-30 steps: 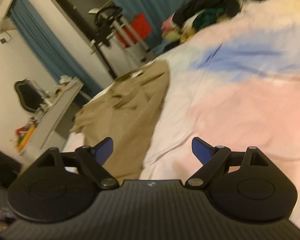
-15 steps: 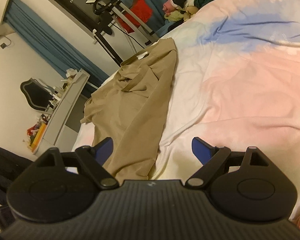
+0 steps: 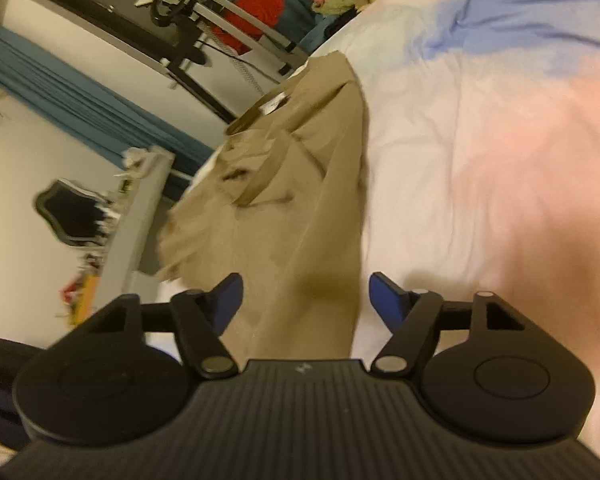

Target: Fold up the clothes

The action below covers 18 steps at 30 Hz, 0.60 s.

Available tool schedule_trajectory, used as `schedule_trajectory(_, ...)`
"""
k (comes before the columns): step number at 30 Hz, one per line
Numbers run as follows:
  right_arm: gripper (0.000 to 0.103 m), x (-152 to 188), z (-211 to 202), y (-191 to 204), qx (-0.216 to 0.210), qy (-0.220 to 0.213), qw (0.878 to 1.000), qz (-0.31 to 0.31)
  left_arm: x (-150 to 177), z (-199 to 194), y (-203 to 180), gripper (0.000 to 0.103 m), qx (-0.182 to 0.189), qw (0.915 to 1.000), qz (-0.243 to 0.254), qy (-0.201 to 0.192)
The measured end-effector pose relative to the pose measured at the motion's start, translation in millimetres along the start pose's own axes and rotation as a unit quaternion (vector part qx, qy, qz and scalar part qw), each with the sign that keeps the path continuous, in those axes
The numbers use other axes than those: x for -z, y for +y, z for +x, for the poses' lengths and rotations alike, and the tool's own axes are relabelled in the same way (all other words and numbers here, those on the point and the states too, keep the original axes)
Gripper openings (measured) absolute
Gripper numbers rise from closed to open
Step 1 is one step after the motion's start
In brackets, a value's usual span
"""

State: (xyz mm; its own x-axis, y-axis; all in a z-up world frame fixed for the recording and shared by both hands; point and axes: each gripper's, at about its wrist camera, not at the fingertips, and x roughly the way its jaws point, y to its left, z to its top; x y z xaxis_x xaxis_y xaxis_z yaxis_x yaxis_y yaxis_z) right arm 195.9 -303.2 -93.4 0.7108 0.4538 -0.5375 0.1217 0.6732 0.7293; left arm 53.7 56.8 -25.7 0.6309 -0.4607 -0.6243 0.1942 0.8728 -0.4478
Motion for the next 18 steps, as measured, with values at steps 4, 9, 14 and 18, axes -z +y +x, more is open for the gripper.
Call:
schedule_trajectory(4,0.071,0.4,2.8,3.8,0.007,-0.014,1.0,0.01,-18.4,6.8,12.5,0.06,-0.003,0.9997,-0.024,-0.003)
schedule_trajectory(9,0.072,8.7,-16.8,9.5,0.016,-0.05,0.999,0.017,-93.6,71.4,4.0,0.066,-0.006,0.9997,-0.024,-0.008)
schedule_trajectory(14,0.072,5.7,-33.1,12.4,0.056,-0.093,0.994,-0.033,-171.4,175.6,3.6,0.068,-0.041,0.9981,-0.045,-0.012)
schedule_trajectory(18,0.072,6.5,-28.0,18.2,0.071,-0.113,0.987,-0.09,-209.9,245.9,7.0,0.067,-0.077,0.9951,-0.058,-0.023)
